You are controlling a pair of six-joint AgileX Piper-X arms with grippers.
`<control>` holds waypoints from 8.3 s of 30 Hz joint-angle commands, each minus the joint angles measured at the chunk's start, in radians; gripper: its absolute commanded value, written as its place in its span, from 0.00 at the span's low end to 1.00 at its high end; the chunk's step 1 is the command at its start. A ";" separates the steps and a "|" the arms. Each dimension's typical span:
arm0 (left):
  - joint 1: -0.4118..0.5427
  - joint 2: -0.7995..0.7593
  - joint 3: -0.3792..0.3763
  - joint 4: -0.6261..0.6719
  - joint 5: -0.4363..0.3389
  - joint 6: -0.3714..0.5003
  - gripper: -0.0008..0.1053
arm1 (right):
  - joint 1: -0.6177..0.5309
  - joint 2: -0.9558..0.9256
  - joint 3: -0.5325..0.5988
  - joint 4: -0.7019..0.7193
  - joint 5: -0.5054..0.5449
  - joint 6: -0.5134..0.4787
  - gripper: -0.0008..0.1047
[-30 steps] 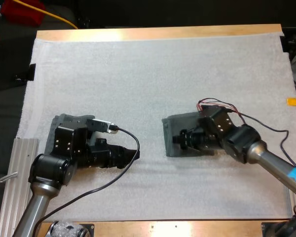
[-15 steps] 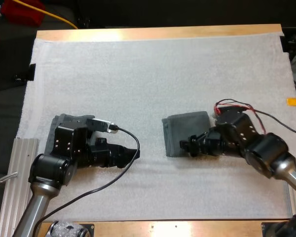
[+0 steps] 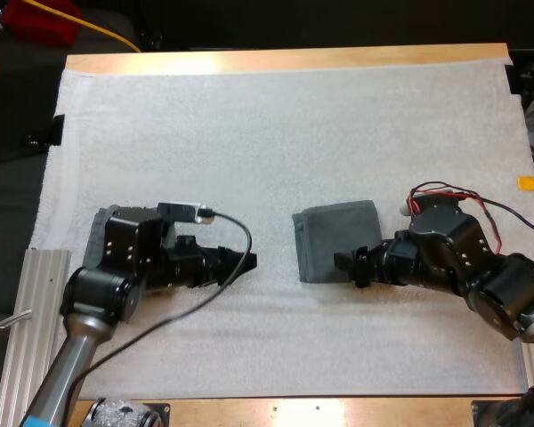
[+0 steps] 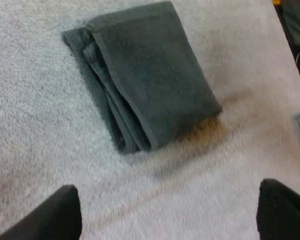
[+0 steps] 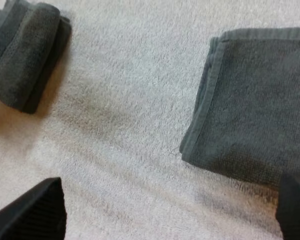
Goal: Pick towel from pile, fold and stack
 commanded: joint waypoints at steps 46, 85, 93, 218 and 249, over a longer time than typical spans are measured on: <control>-0.247 0.752 -0.139 -0.551 -0.010 -0.436 0.66 | -0.002 -0.007 -0.003 0.049 0.007 -0.010 0.79; -0.321 0.767 -0.161 -0.546 0.028 -0.421 0.01 | -0.002 -0.007 -0.003 0.056 0.048 -0.008 0.79; -0.292 0.697 -0.161 -0.501 0.106 -0.313 0.01 | -0.002 -0.007 -0.003 0.056 0.048 -0.008 0.79; 0.328 0.541 -0.343 0.201 -0.622 0.437 0.66 | -0.002 -0.007 -0.003 -0.162 -0.280 0.079 0.79; 0.328 0.441 -0.356 0.346 -0.631 0.435 0.66 | -0.002 -0.007 0.004 -0.191 -0.265 0.079 0.79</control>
